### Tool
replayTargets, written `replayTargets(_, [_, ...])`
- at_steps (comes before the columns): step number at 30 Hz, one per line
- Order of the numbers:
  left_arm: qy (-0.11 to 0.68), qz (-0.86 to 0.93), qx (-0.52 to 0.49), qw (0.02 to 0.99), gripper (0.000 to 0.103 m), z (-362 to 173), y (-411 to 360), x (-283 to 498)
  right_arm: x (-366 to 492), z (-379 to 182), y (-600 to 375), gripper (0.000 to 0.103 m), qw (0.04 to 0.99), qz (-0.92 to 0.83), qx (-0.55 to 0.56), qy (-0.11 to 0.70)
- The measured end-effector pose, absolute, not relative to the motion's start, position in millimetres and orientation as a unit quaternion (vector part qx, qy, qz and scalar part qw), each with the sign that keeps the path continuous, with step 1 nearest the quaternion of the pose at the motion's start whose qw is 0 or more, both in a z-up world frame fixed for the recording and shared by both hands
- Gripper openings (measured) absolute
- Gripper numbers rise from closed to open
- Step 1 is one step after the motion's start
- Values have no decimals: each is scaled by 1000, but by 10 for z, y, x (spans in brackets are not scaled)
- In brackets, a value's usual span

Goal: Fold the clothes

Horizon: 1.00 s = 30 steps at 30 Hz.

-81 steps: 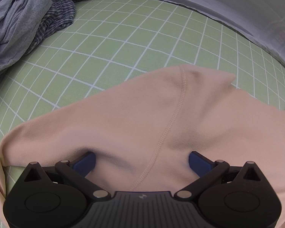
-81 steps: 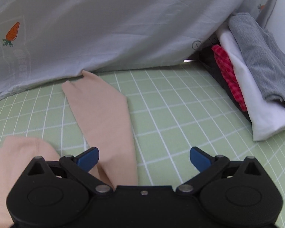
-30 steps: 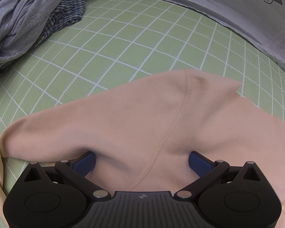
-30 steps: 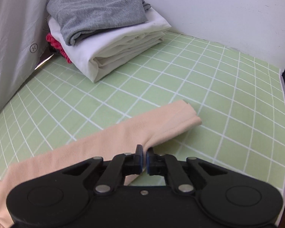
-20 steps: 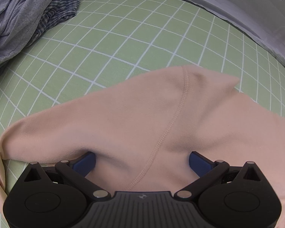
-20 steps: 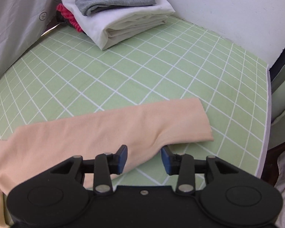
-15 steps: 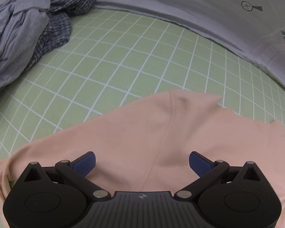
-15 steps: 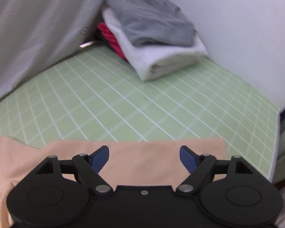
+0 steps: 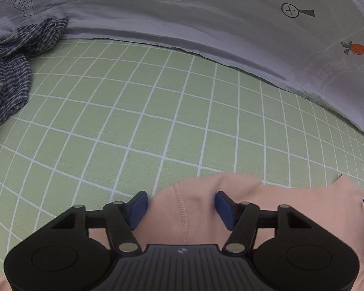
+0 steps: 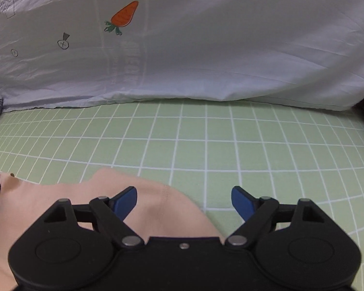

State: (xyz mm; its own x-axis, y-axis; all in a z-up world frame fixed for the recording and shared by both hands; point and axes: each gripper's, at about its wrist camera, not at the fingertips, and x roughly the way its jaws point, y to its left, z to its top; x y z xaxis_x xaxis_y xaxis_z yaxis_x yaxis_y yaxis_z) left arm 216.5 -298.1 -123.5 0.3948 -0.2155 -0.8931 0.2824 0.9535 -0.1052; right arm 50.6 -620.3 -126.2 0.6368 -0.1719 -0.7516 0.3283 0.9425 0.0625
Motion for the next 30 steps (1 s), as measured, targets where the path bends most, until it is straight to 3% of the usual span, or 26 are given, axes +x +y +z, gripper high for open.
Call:
replayTargets(1, [527, -153, 33, 836, 36, -1237, -3003, 2182, 521, -1282, -6197, 60, 899, -133, 93, 408])
replayTargets(2, [524, -156, 35, 836, 28, -1238, -3025, 2199, 537, -1304, -6201, 50, 897, -122, 87, 416])
replayTargets(3, [521, -160, 37, 837, 14, -1240, -3048, 2217, 552, -1321, -6205, 25, 896, -110, 82, 421])
replayTargets(4, [518, -164, 38, 838, 10, -1242, -3070, 2234, 559, -1322, -6209, 4, 898, -96, 83, 421])
replayTargets(9, [500, -178, 52, 846, 9, -1225, -3285, 2438, 829, -1273, -6334, 3, 903, -87, 40, 419])
replayTargets(17, [475, -159, 46, 864, 11, -1276, -3650, 2948, 1402, -1336, -6731, 3, 907, -123, 68, 397])
replayTargets(18, [476, -156, 39, 865, 18, -1255, -3669, 2976, 1412, -1309, -6749, 5, 905, -131, 71, 398])
replayTargets(20, [469, -154, 28, 869, 30, -1170, -3660, 2959, 1416, -1247, -6785, 28, 902, -149, 77, 397])
replayTargets(21, [460, -155, 23, 874, 44, -1103, -3622, 2903, 1332, -1185, -6795, 43, 904, -162, 80, 387])
replayTargets(22, [452, -155, 17, 878, 60, -1036, -3568, 2829, 1205, -1114, -6804, 49, 906, -169, 89, 377])
replayTargets(24, [441, -153, 2, 884, 73, -908, -3393, 2616, 891, -984, -6804, 50, 907, -180, 113, 364])
replayTargets(30, [480, -133, -21, 867, 73, -751, -2650, 1560, -504, -805, -6528, 55, 891, -214, 169, 364])
